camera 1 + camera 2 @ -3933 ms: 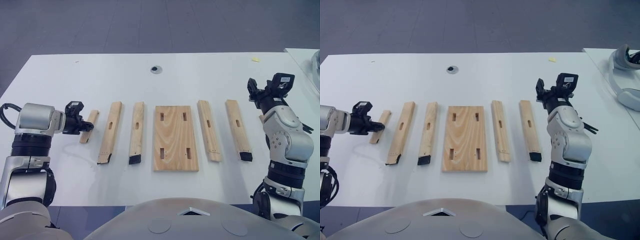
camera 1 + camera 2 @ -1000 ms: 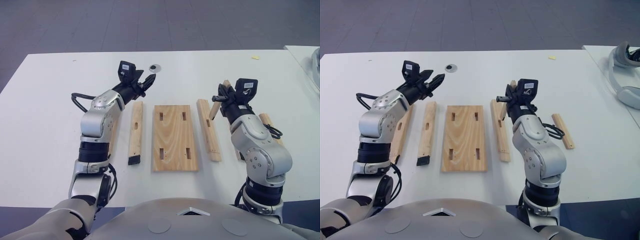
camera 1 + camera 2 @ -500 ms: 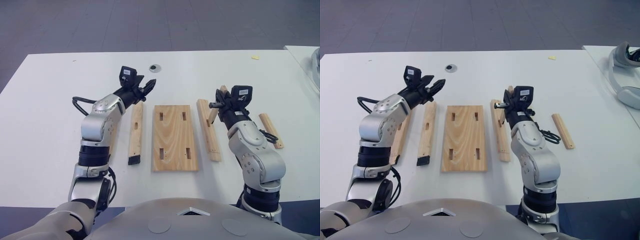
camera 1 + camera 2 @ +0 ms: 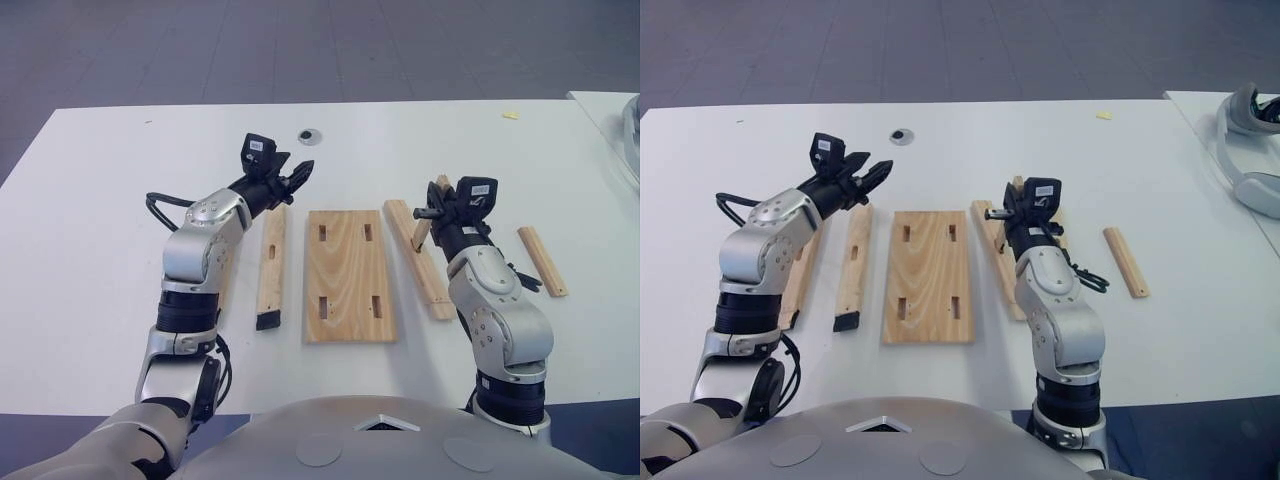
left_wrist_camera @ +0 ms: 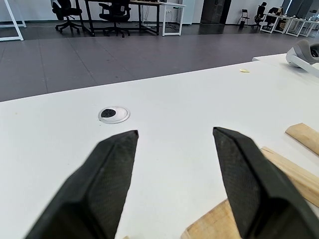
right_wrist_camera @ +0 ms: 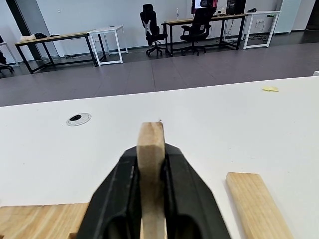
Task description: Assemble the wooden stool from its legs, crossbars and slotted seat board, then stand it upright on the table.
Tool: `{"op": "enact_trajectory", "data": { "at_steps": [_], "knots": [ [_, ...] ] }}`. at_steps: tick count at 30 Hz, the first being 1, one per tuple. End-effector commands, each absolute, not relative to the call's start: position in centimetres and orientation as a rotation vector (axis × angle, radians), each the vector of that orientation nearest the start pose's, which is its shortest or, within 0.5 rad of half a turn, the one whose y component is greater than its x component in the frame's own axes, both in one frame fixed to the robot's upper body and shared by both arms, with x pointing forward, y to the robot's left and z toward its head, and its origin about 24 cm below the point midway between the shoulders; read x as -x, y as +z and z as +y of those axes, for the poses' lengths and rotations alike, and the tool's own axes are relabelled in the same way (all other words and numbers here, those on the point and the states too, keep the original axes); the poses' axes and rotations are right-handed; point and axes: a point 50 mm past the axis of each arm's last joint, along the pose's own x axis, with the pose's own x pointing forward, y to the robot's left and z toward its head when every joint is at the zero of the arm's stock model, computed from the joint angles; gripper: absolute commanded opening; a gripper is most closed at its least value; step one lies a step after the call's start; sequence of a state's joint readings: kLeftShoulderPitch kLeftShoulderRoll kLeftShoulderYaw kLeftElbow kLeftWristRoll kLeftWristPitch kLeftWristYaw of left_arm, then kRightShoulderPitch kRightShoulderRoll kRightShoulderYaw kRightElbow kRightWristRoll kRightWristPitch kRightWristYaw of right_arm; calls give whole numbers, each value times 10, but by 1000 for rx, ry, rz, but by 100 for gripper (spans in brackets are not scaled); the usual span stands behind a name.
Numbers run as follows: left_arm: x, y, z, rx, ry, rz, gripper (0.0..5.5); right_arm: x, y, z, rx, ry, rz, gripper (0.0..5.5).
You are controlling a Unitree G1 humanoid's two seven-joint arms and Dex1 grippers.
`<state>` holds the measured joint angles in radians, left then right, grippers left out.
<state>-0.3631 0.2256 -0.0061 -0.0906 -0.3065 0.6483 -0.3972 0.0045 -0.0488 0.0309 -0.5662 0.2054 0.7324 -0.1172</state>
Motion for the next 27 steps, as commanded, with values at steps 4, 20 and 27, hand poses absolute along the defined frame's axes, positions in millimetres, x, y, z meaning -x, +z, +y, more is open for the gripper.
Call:
{"op": "enact_trajectory", "data": {
  "at_steps": [4, 20, 27],
  "knots": [
    [-300, 104, 136, 67, -555, 224, 276, -234, 100, -143, -89, 52, 176, 42],
    [-295, 99, 131, 79, -562, 238, 276, -231, 99, -146, -104, 105, 157, 42],
    [-293, 98, 129, 85, -564, 244, 276, -233, 91, -152, -123, 151, 170, 42]
  ]
}}
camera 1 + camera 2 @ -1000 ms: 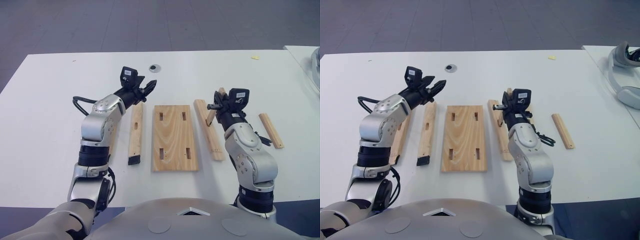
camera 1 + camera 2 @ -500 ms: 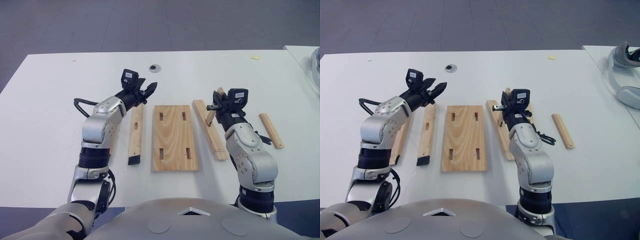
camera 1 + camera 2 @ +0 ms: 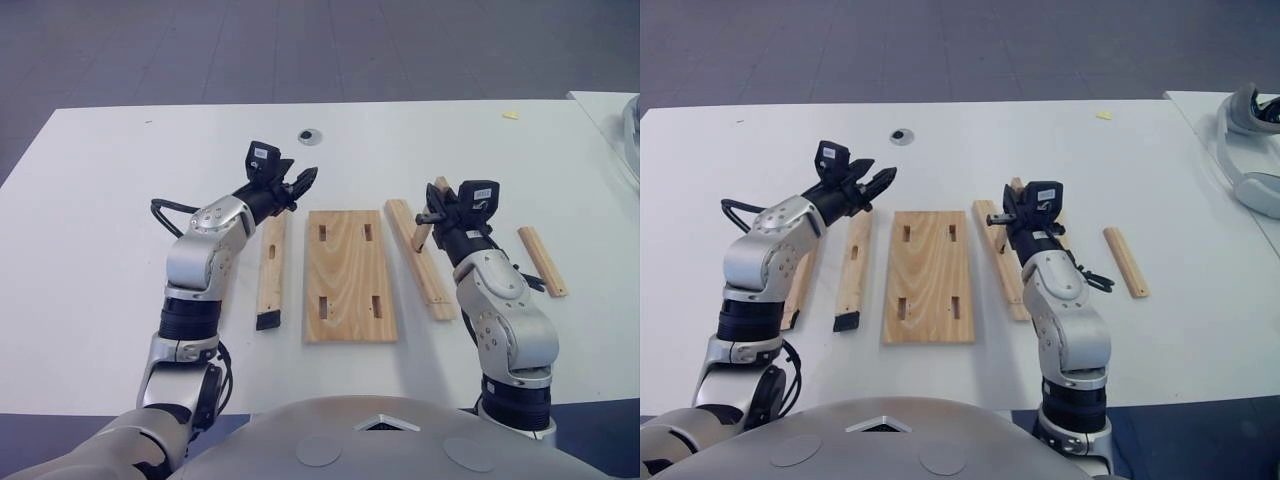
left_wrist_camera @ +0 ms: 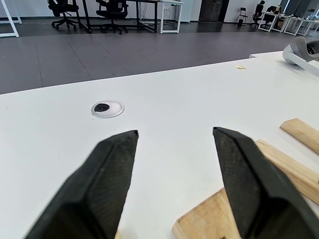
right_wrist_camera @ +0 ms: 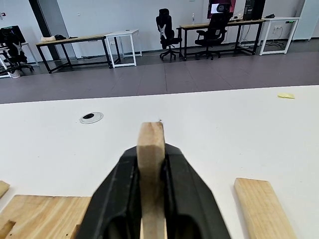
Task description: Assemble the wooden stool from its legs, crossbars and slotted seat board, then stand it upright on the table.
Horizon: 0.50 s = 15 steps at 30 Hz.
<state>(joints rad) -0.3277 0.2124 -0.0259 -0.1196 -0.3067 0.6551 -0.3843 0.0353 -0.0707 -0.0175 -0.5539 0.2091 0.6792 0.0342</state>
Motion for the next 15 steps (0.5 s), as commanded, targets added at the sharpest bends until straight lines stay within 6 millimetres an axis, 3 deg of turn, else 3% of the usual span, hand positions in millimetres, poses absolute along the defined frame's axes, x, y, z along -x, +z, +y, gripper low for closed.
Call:
{"op": "enact_trajectory", "data": {
  "at_steps": [1, 11, 15],
  "knots": [
    [-293, 98, 129, 86, -565, 245, 276, -233, 89, -153, -128, 158, 178, 42],
    [-290, 96, 127, 97, -567, 256, 276, -228, 66, -165, -88, 109, 163, 42],
    [-289, 96, 128, 100, -562, 256, 276, -213, 50, -158, -58, 115, 113, 42]
  ]
}}
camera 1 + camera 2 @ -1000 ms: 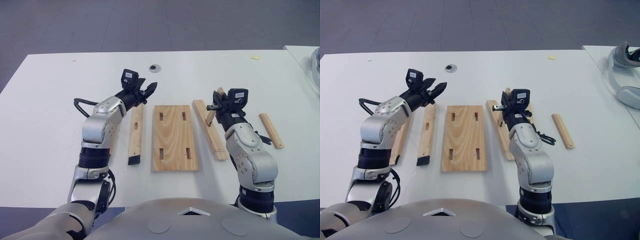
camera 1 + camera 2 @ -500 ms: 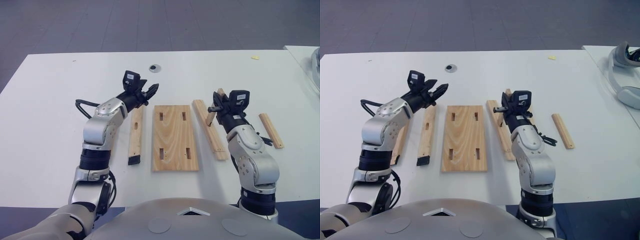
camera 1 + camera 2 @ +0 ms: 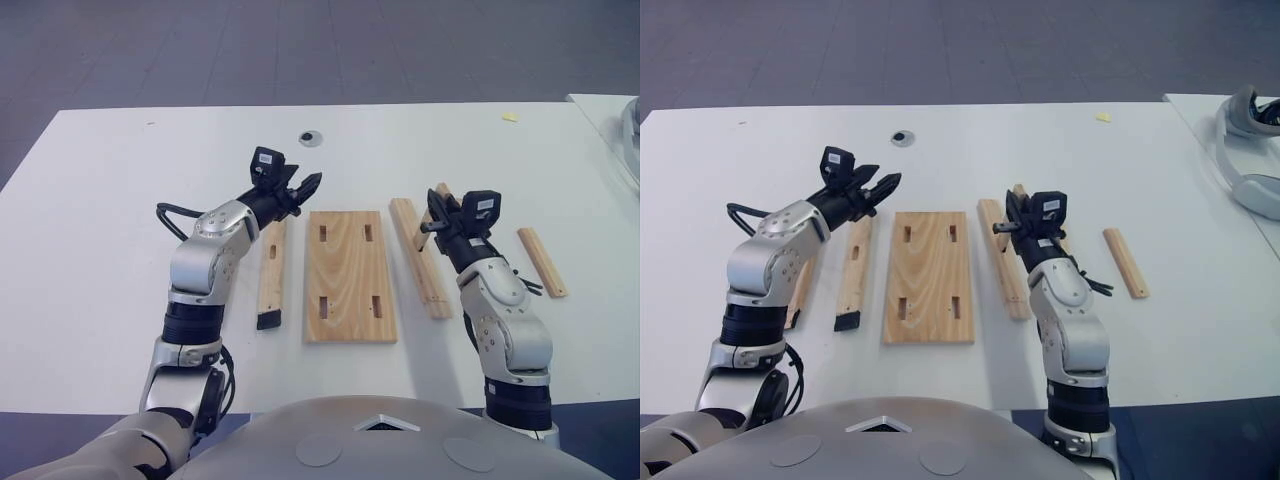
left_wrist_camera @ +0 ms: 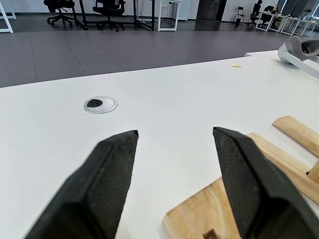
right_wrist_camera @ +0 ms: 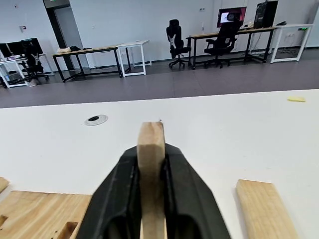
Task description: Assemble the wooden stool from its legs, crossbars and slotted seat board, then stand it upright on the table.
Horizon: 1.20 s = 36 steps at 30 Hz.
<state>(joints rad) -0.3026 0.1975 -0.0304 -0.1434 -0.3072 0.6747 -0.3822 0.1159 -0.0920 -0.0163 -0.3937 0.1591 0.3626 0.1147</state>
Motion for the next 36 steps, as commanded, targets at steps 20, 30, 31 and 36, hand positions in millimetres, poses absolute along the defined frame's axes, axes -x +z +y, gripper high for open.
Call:
{"op": "enact_trajectory", "data": {
  "at_steps": [20, 30, 31, 36],
  "knots": [
    [-291, 97, 128, 104, -566, 255, 276, -203, -1, -163, -119, 138, 291, 42],
    [-290, 96, 127, 114, -557, 253, 276, -200, 3, -168, -93, 139, 242, 42],
    [-290, 96, 127, 114, -558, 253, 276, -200, 4, -167, -93, 141, 238, 42],
    [-291, 96, 126, 114, -562, 253, 276, -202, 6, -164, -61, 153, 224, 42]
  ]
}}
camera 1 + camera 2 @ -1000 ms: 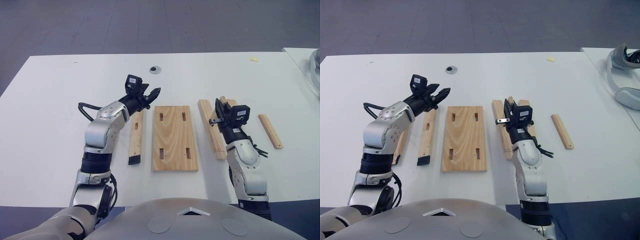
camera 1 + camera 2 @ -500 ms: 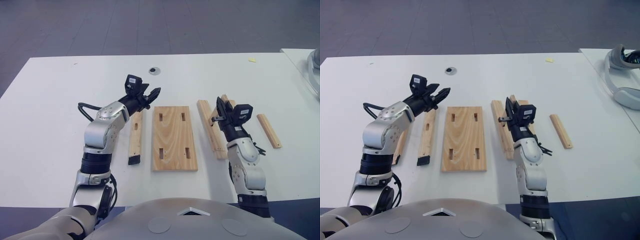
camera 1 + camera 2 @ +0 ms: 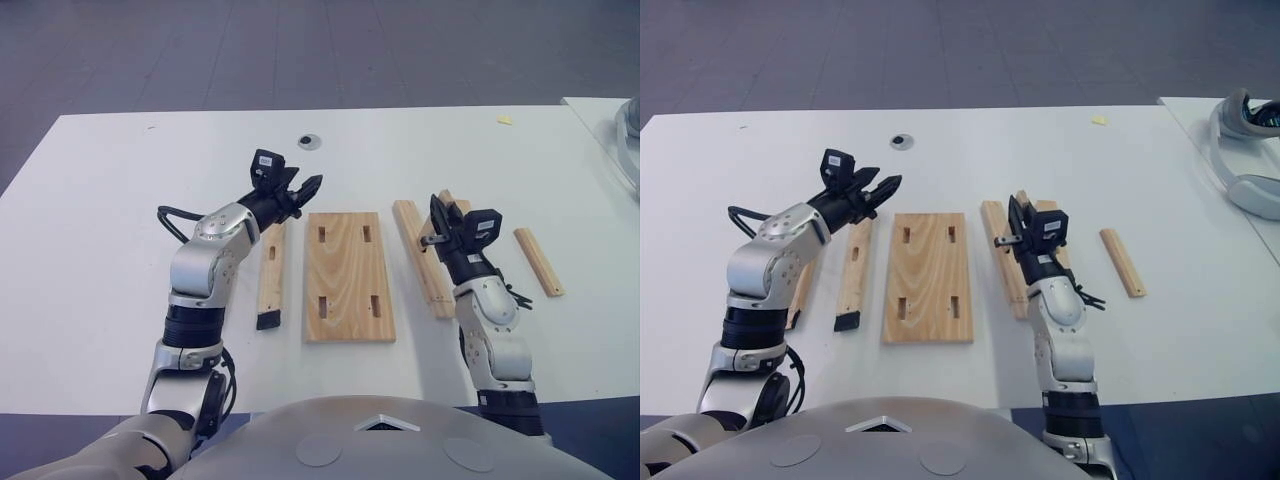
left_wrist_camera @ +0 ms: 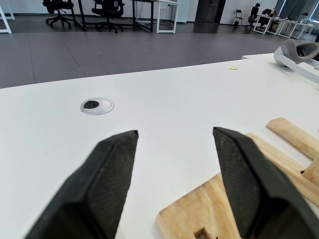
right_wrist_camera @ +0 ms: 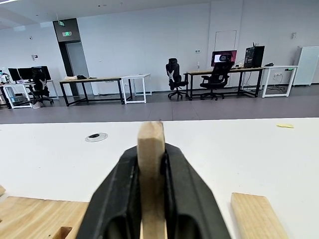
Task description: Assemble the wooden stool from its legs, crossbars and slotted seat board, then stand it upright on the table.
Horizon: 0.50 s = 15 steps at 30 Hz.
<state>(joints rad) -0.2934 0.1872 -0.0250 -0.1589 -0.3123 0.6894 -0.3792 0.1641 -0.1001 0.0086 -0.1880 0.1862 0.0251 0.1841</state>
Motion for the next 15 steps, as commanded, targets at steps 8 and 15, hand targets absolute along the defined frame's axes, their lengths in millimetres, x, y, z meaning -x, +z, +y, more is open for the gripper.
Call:
{"op": "enact_trajectory", "data": {
  "at_steps": [8, 15],
  "knots": [
    [-291, 95, 124, 120, -562, 252, 276, -207, 9, -166, -59, 141, 206, 177],
    [-289, 93, 122, 132, -553, 250, 276, -214, 15, -163, -5, 220, 238, 283]
  ]
}}
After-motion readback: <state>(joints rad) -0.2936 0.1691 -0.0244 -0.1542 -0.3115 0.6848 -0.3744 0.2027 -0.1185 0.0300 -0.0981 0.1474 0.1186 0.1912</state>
